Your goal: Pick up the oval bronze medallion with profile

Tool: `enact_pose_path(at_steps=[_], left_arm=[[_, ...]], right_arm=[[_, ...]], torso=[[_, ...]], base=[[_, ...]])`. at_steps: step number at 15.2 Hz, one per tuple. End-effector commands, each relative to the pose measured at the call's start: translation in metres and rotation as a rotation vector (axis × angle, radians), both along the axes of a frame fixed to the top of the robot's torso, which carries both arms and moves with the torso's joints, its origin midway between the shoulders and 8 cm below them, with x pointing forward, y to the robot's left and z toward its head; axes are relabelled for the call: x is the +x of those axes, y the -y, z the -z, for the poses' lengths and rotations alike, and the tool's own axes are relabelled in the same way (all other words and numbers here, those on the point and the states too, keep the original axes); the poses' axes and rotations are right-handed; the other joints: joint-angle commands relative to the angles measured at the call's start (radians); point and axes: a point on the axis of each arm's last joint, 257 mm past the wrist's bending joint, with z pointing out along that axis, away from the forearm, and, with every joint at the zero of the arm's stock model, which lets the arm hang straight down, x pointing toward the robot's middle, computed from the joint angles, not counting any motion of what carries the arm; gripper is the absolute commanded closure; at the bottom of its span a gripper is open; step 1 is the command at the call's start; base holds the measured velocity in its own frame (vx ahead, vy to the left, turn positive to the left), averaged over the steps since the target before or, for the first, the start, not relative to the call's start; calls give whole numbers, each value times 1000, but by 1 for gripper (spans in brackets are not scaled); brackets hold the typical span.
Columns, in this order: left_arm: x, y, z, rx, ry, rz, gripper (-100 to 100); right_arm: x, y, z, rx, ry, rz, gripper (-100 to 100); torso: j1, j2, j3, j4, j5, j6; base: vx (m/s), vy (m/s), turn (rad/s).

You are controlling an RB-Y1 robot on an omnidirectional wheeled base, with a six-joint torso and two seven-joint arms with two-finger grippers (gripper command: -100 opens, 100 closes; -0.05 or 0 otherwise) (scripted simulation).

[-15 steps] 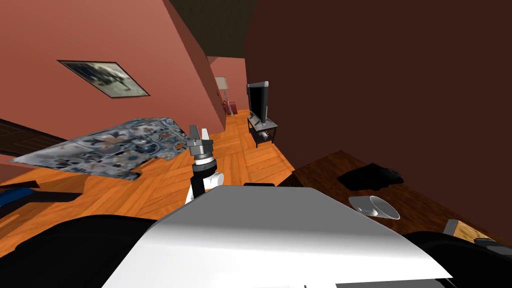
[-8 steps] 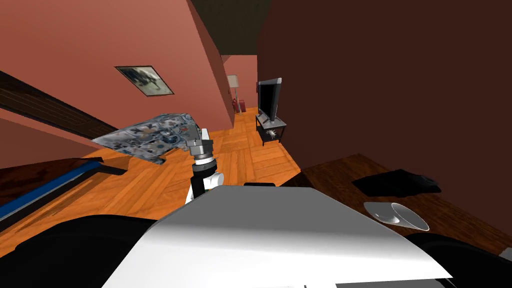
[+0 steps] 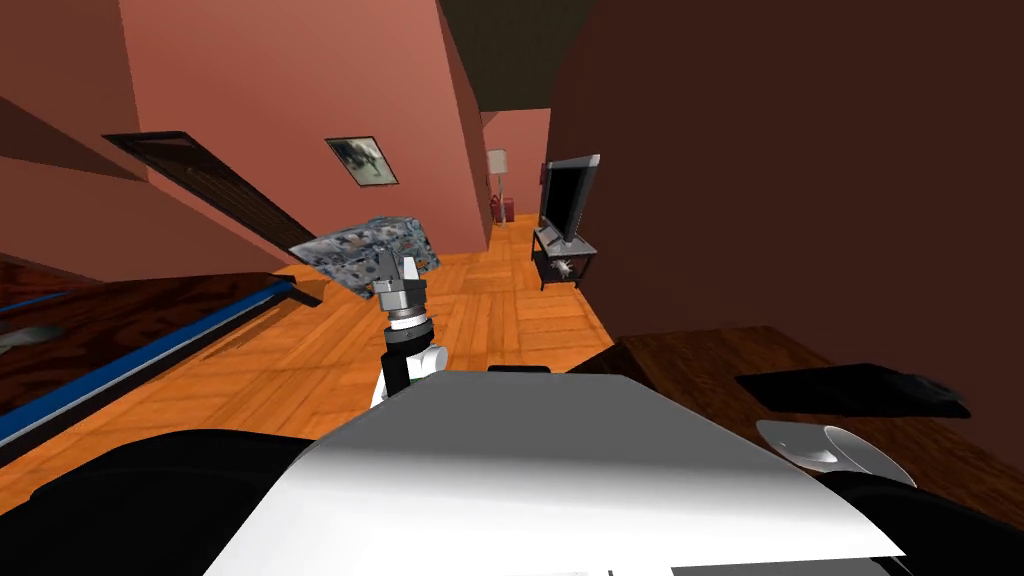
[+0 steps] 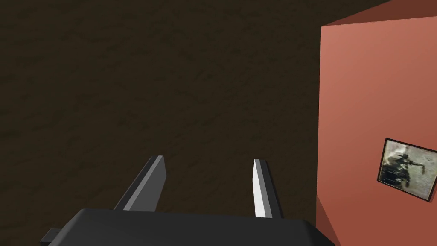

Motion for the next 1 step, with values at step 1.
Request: enact_pose_path(at_steps=[1], left_arm=[[0, 0, 0, 0, 0, 0, 0]], right_arm=[[0, 0, 0, 0, 0, 0, 100]], torso=[[0, 0, 0, 0, 0, 0]], base=[[-70, 38, 98]])
